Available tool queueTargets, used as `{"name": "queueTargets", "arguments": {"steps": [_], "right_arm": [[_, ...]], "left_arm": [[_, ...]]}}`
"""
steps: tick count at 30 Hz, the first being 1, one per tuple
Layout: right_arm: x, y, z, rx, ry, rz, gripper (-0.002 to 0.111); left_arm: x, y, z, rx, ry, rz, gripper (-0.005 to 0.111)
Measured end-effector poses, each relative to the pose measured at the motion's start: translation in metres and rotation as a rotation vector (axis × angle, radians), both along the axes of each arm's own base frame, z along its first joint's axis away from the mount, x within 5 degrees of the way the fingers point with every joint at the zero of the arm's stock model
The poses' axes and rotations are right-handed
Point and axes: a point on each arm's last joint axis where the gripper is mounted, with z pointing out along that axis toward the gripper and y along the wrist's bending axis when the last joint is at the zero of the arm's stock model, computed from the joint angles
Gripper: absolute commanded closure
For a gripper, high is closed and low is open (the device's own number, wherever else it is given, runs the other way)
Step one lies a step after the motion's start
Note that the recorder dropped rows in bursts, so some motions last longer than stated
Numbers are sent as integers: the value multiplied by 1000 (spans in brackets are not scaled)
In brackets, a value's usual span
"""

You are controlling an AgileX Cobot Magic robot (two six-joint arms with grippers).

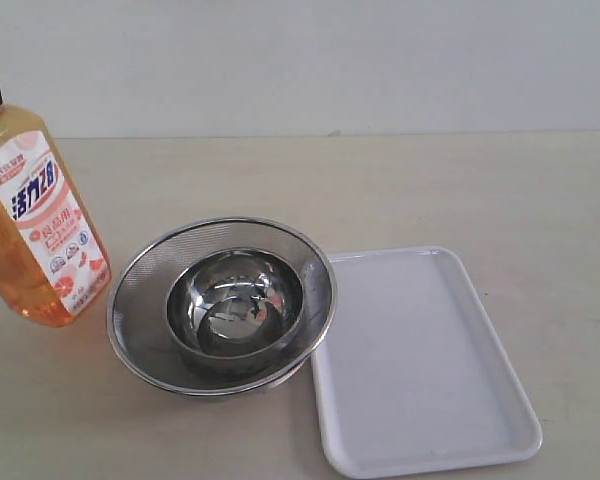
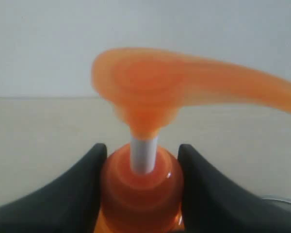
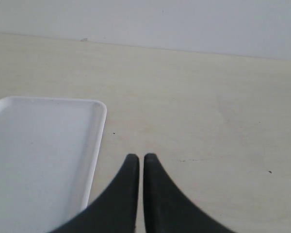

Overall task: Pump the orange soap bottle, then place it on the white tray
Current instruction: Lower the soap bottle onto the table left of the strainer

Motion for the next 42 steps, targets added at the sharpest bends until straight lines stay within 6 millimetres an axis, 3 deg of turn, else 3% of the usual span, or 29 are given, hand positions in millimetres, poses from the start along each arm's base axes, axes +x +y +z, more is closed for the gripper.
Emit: {"name": "queueTargets", "arguments": {"steps": [4,19,22,27,29,42], "right_arm": [[0,0,0,0,0,0,107],[0,0,0,0,0,0,107],[0,0,0,0,0,0,107],[0,0,0,0,0,0,107],[0,0,0,0,0,0,107],[0,0,0,0,0,0,107]], "left_arm": [[10,-3,-16,0,59,-25,102],[18,-6,-28,-8,103,-57,102],[17,-7,-28,13,96,-81,84],[17,-11,-27,6,90,-119,42],[17,-12,-25,-7,80,-137,32],[9,-12,-29,-40,95,-123,31]]}}
